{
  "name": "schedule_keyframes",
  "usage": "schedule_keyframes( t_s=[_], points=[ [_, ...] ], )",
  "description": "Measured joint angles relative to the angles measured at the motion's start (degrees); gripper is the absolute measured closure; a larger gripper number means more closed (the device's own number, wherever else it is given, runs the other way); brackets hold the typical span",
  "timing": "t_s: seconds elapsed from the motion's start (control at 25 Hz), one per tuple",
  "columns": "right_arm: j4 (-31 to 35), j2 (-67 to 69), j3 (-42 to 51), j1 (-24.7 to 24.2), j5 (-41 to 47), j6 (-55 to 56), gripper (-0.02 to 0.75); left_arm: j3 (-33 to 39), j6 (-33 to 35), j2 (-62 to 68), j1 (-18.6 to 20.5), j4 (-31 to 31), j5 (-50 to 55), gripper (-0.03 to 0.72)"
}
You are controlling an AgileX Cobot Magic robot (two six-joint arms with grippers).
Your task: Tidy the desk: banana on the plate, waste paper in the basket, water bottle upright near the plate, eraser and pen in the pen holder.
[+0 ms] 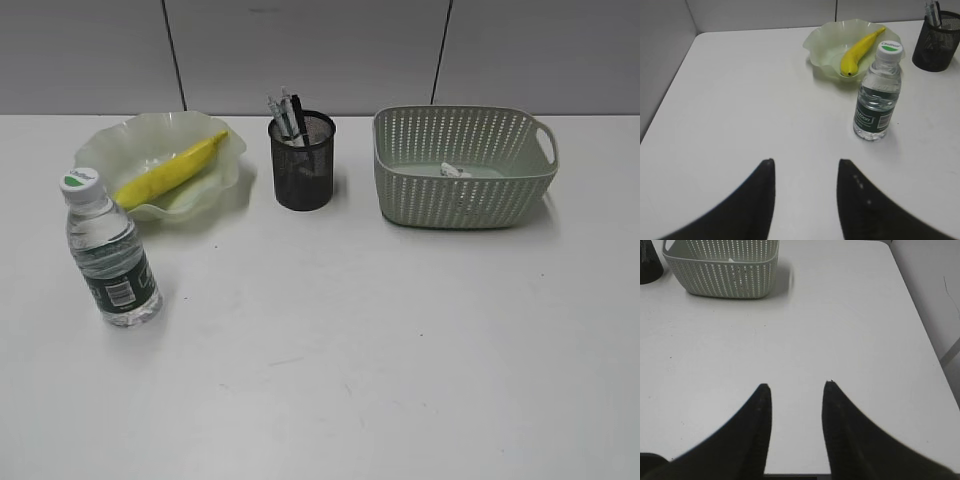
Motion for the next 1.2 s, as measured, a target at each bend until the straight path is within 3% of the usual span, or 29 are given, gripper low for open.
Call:
schedule_keyframes(
  t_s=[1.2],
  points=[
    [0.00,-0.04,0.00,0.00,0.00,0.00,0.451,0.00,0.00,0.00,0.00,0.00,0.00,0.379]
  ],
)
